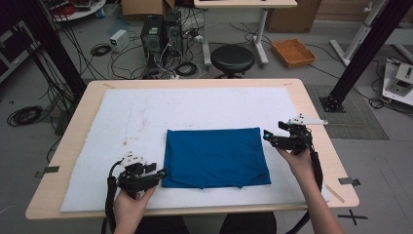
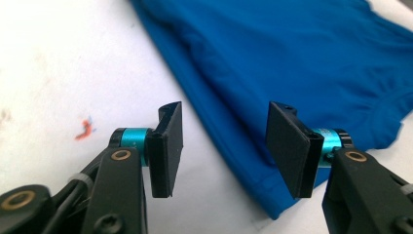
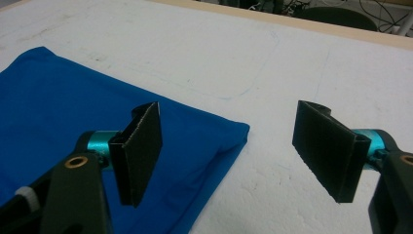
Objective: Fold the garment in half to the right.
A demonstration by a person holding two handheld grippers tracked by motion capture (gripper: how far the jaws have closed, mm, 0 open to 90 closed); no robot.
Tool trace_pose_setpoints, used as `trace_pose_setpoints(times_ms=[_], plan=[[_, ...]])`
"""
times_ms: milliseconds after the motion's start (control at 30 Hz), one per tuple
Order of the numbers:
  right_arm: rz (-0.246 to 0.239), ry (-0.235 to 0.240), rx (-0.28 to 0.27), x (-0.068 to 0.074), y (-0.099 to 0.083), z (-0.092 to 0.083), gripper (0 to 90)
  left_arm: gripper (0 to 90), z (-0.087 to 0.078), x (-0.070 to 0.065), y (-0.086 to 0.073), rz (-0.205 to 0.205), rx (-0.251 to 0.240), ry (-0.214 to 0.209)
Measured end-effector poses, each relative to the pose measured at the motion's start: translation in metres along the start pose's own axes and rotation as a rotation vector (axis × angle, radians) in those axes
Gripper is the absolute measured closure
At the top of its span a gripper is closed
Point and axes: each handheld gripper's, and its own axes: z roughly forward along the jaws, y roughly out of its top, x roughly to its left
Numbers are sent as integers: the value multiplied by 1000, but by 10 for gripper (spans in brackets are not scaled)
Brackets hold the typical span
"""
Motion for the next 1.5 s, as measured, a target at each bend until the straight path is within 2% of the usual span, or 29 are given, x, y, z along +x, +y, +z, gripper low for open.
trace_pose_setpoints(times_ms=[67,133,233,400,500,600,700,867,1067,1167,1233,1300,1400,1500], plan=[[-4,-2,-3,1,0,0,263,500,0,0,-1,-12,11,-3],[2,-1,0,1,1,0,263,500,3,-1,-2,-48,33,-11],[-2,3,0,1,1,0,263,520,7,-3,-2,-65,51,-11],[-4,5,0,3,1,1,263,526,9,-8,-3,-95,42,-12],[-8,8,3,5,1,2,263,532,12,-12,-3,-91,42,-23],[-14,13,5,8,2,4,264,537,15,-15,-3,-83,41,-12],[-25,19,0,14,4,6,265,600,17,-17,-3,-75,40,-8],[-62,53,-15,34,13,11,280,684,21,-24,-3,-45,41,15],[-89,103,10,60,21,28,286,731,21,-26,-4,-46,32,36],[-97,136,13,74,28,38,328,786,22,-27,-4,-34,37,34],[-91,158,17,85,34,47,337,809,23,-29,-4,-27,36,36],[-100,174,18,96,39,57,384,831,23,-29,-3,-24,40,35],[-117,187,47,111,47,75,432,836,23,-28,-3,-29,39,29],[-103,222,63,124,54,94,475,839,23,-28,-3,-29,40,26]])
